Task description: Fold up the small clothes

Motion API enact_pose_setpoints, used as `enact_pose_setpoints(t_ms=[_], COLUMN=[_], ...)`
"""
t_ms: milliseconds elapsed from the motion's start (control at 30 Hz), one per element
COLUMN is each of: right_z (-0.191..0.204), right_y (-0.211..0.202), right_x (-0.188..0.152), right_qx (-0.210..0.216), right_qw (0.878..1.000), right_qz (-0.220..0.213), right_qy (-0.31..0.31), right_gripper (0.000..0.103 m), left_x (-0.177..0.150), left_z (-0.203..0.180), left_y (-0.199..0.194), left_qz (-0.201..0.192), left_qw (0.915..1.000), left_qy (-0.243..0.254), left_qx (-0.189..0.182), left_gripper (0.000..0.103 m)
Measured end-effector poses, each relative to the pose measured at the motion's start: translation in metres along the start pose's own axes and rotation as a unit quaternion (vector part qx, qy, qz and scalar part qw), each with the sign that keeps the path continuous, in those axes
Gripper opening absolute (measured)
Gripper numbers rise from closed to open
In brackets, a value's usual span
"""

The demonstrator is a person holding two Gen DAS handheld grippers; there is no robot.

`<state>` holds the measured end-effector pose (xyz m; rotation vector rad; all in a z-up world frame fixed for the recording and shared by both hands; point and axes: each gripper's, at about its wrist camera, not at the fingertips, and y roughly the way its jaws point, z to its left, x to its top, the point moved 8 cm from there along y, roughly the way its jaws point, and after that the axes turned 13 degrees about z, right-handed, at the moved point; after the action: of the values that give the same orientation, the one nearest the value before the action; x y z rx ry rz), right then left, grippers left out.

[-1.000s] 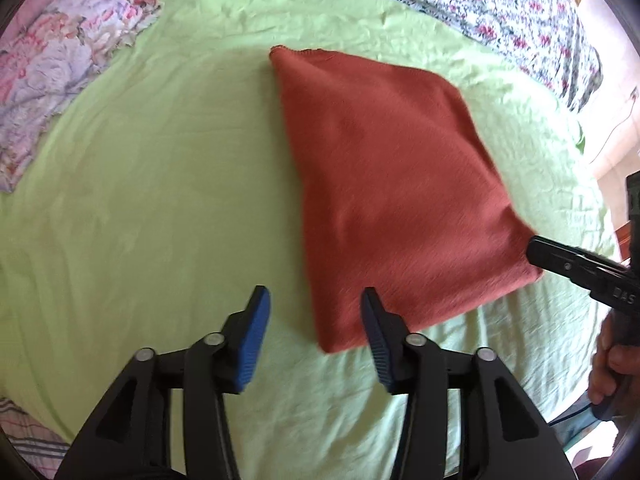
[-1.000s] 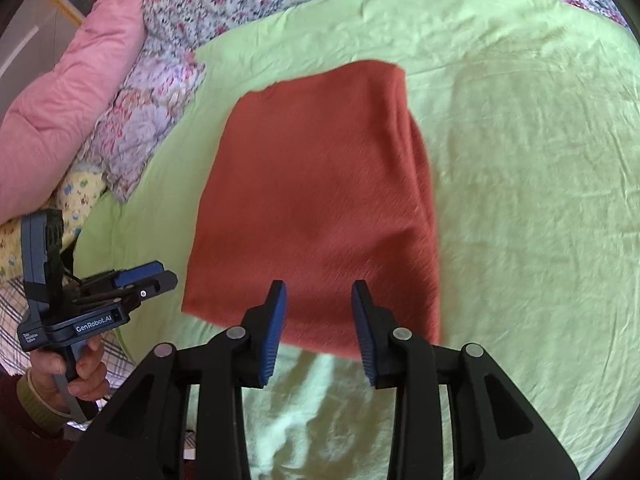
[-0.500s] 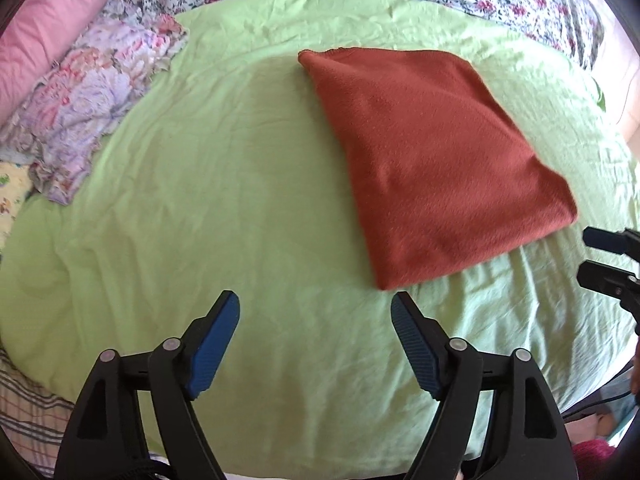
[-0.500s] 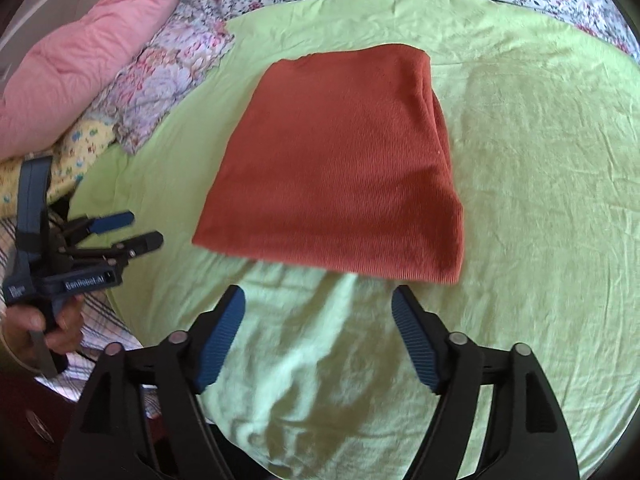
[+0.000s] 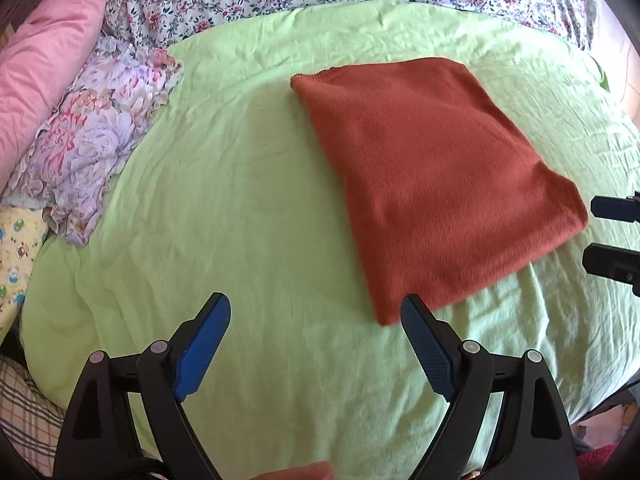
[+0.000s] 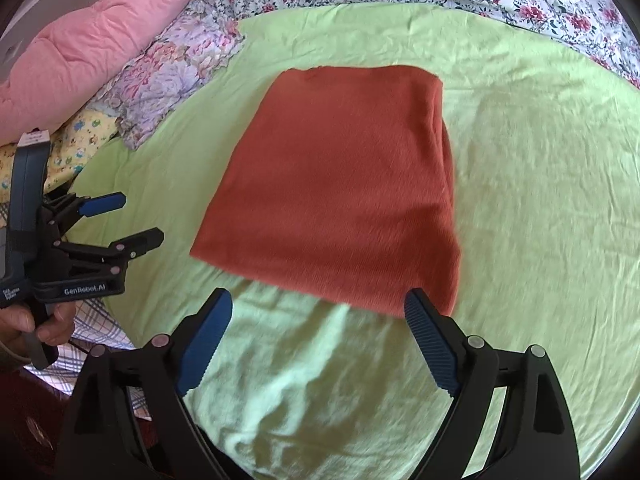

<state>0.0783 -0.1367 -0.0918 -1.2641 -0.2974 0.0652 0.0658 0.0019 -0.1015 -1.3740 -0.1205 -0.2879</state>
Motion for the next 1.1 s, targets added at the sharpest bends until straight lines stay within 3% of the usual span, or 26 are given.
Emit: enact_pose_setpoints(t_ms=[633, 1100], right_z=[-0.025, -0.029], right_y=[0.014, 0.014], right_x=[0.059, 0.091], right_qx=[-0.012, -0.003], right_qw=[0.999, 1.000], right_qz=[0.021, 0.014], right_qy=[-0.031, -0.024], right_gripper=[0.089, 0.089], left_x=[0.054, 0.082], left_z=[0.005, 0.019], left_y=[0.014, 0.022], left_qz=[-0.006, -0.003], left_qw=[0.9996, 0.9990], left_qy=[-0.004, -0.043], left_qx=[0.026, 0.009], left_gripper=[0.089, 0.090])
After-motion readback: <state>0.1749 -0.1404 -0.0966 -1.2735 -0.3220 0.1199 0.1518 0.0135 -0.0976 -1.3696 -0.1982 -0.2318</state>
